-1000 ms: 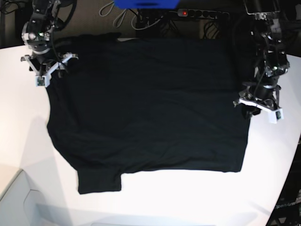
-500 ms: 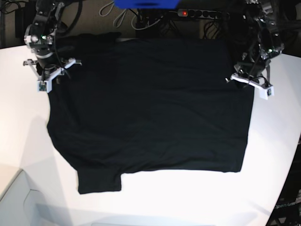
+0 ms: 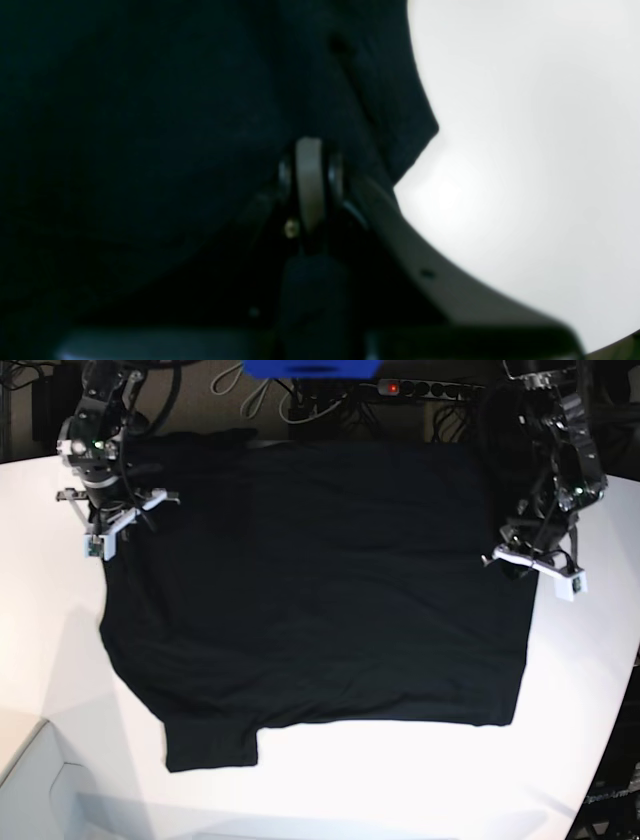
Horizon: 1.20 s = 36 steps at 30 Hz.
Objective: Layout the t-shirt on the table in an organized manner, then fold the t-shirt properly
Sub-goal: 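Slide the left gripper along the shirt side toward the collar edge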
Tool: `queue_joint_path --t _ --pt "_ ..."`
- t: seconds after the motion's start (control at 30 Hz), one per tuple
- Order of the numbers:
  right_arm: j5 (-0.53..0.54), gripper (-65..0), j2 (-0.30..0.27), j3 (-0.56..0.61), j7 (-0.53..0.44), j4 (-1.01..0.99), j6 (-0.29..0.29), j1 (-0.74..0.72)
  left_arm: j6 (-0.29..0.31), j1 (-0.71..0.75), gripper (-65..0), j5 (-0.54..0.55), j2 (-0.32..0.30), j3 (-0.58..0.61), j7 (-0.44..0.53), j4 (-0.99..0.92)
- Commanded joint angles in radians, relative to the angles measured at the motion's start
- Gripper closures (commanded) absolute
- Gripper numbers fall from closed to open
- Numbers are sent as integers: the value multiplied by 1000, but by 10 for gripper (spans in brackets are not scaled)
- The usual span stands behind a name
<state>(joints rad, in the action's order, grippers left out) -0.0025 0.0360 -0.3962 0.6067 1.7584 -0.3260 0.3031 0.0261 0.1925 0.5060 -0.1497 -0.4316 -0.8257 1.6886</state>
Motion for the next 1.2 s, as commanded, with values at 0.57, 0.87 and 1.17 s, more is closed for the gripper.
queue_joint_path --t 0.57,0.87,1.17 --pt "3 0 -55 4 -21 -39 0 -51 1 117 -1 9 -1 -2 9 87" --pt "3 0 -86 4 -21 -97 0 -109 1 200 -1 -2 75 0 9 221" --pt "3 0 -87 6 -23 -96 0 -127 -2 190 -1 -4 85 112 12 118"
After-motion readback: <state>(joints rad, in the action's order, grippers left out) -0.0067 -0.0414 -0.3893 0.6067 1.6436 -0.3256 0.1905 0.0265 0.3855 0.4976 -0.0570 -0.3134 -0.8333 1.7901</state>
